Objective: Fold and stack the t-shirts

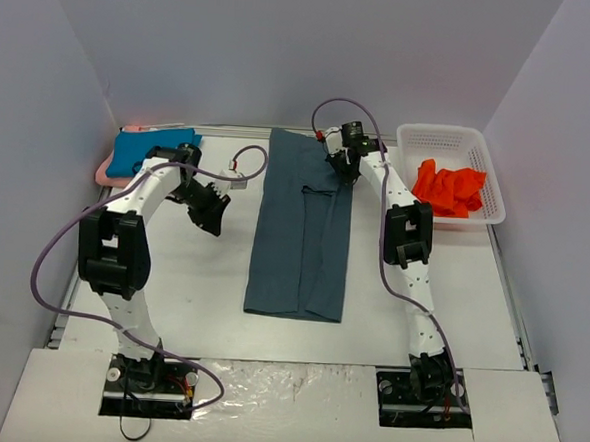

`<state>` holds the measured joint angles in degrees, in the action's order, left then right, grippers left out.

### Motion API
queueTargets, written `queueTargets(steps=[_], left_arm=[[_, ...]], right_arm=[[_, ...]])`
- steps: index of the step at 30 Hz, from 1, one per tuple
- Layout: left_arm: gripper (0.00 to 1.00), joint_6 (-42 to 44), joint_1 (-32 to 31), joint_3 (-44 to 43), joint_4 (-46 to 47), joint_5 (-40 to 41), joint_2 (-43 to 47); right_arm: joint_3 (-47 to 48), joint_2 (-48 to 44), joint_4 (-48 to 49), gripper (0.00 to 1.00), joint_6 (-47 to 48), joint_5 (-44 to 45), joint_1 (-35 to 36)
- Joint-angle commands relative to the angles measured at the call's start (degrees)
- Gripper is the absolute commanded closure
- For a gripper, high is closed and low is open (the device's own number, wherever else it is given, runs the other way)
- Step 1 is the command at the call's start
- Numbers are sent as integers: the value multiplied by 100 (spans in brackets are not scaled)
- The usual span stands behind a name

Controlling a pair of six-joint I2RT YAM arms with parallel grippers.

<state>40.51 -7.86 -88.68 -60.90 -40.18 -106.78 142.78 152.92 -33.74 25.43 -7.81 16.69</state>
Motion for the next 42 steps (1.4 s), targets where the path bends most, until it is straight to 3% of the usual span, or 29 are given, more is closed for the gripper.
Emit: queueTargets(steps=[1, 4, 8, 12, 15, 17, 22, 29, 42], left_arm=[[97, -7, 109, -26, 86, 10, 596], [96, -226, 127, 35, 480, 299, 903], [86, -430, 127, 281, 983, 687, 1317], [79, -492, 127, 535, 1133, 548, 1668], [73, -369, 118, 835, 1134, 205, 1845], [73, -272, 109, 966, 1090, 108, 1880], [76, -35, 144, 1221, 870, -174, 1863], [77, -26, 258, 1336, 949, -113, 1951], [77, -131, 390, 1442, 958, 37, 1722]], right_arm=[[-268, -578, 174, 100, 15, -18, 45], [-461, -1288, 244, 100, -56, -150, 80], [-839, -2072, 236, 100, 5, -221, 168], [-1620, -2880, 227, 96, 32, -150, 247], [-2709, -3610, 227, 96, -90, -290, 274], [-3596, -4102, 218, 100, -108, -448, 335], [-5118, -4919, 148, 100, -91, -774, 607], [-6358, -5088, 104, 100, 49, -1151, 1380], [-5937, -3886, 78, 100, 155, -1293, 1820]])
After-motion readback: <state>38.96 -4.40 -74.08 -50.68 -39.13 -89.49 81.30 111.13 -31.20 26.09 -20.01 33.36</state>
